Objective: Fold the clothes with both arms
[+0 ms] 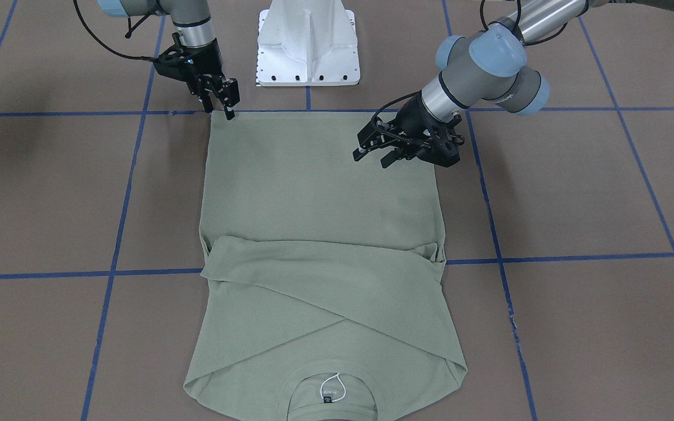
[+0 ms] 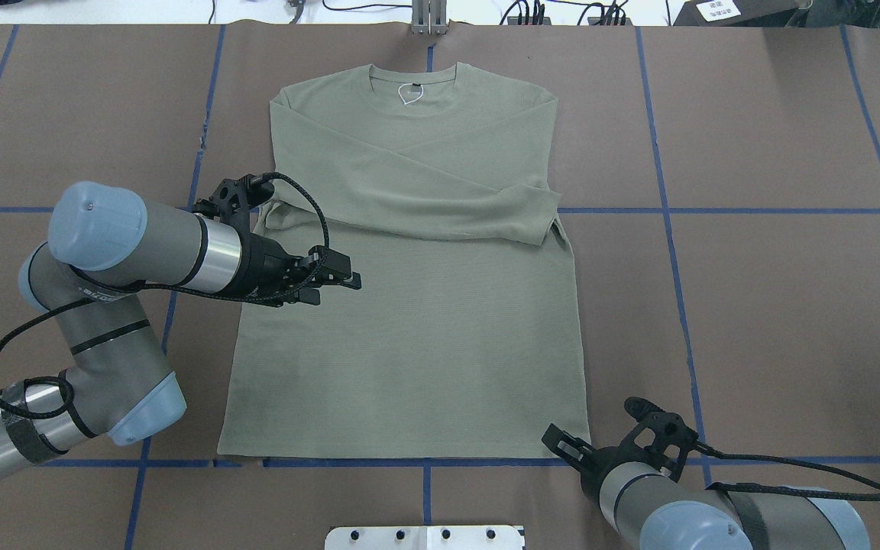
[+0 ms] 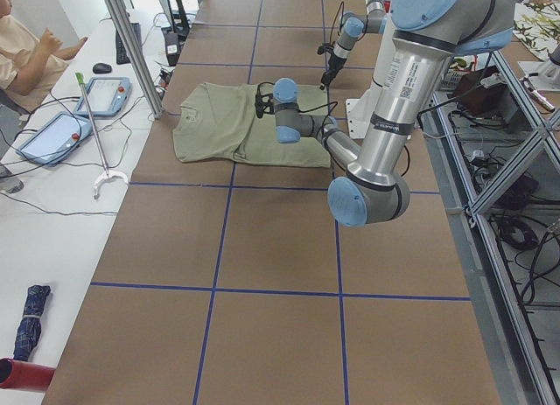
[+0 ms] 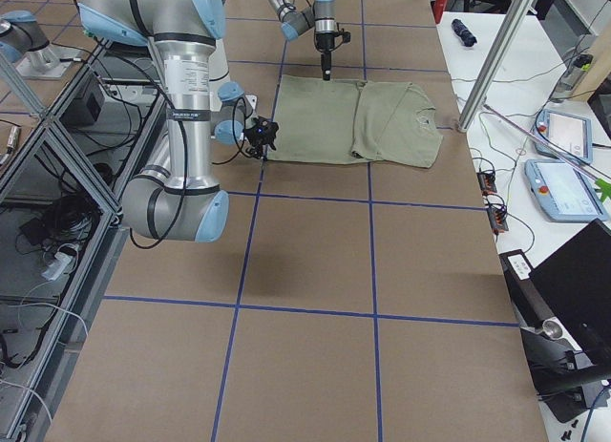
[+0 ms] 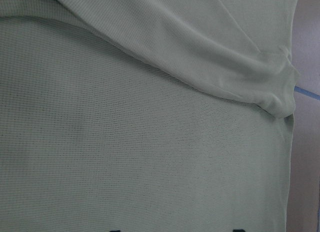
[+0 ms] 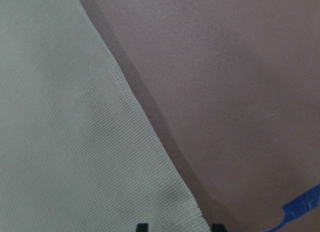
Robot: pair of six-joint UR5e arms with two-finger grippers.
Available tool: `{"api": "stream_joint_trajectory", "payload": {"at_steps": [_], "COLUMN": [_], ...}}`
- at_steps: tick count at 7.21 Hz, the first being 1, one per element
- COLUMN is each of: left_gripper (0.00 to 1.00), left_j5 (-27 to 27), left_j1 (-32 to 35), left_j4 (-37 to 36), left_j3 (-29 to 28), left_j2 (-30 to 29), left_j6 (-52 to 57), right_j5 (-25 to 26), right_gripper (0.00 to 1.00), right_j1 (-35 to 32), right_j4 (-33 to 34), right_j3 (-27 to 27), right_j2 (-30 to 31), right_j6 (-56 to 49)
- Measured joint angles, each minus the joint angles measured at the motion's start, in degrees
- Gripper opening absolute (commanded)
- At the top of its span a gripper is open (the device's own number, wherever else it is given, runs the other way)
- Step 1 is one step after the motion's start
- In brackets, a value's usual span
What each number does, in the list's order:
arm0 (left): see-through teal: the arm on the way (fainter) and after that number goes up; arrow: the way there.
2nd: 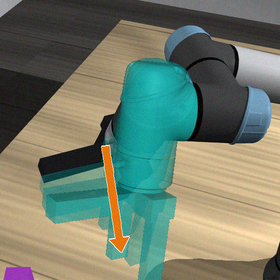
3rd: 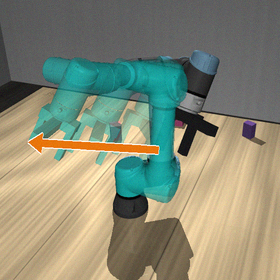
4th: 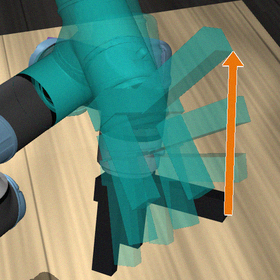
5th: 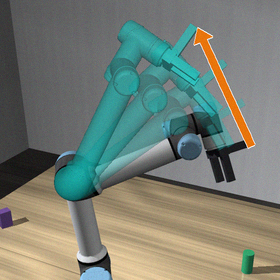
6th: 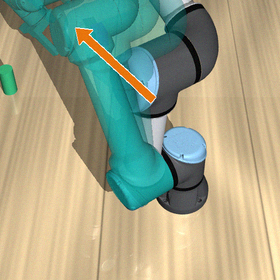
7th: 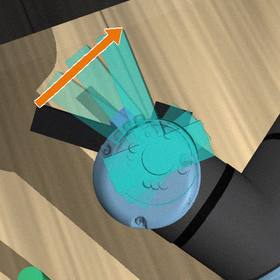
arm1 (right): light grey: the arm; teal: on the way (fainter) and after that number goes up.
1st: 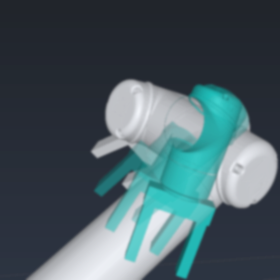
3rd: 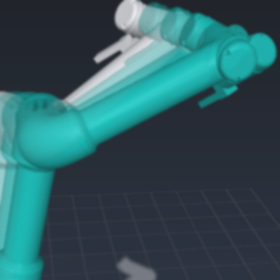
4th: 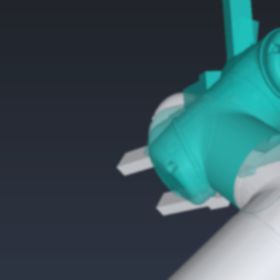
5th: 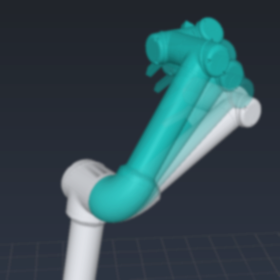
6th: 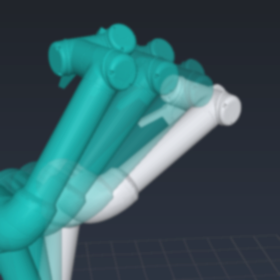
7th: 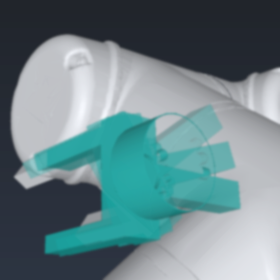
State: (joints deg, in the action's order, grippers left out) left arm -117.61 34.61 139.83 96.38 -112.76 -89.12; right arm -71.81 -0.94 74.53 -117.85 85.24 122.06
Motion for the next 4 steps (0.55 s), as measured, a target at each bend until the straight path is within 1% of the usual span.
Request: {"api": "stream_joint_trajectory", "payload": {"at_steps": [2, 4], "left_gripper": [0.8, 0.8], "left_j5": [-0.06, 0.14], "left_j1": [0.23, 0.28], "left_j4": [-0.01, -0.07], "left_j3": [0.15, 1.59], "left_j2": [-0.03, 0.18], "left_j6": [-0.02, -4.05], "right_j5": [0.0, -0.01], "right_gripper": [0.0, 0.0], "right_j1": [-0.11, -0.18], "right_j4": [0.0, 0.0], "right_j3": [-0.15, -0.62], "right_j2": [0.49, 0.89], "right_j6": [-0.06, -0.07]}}
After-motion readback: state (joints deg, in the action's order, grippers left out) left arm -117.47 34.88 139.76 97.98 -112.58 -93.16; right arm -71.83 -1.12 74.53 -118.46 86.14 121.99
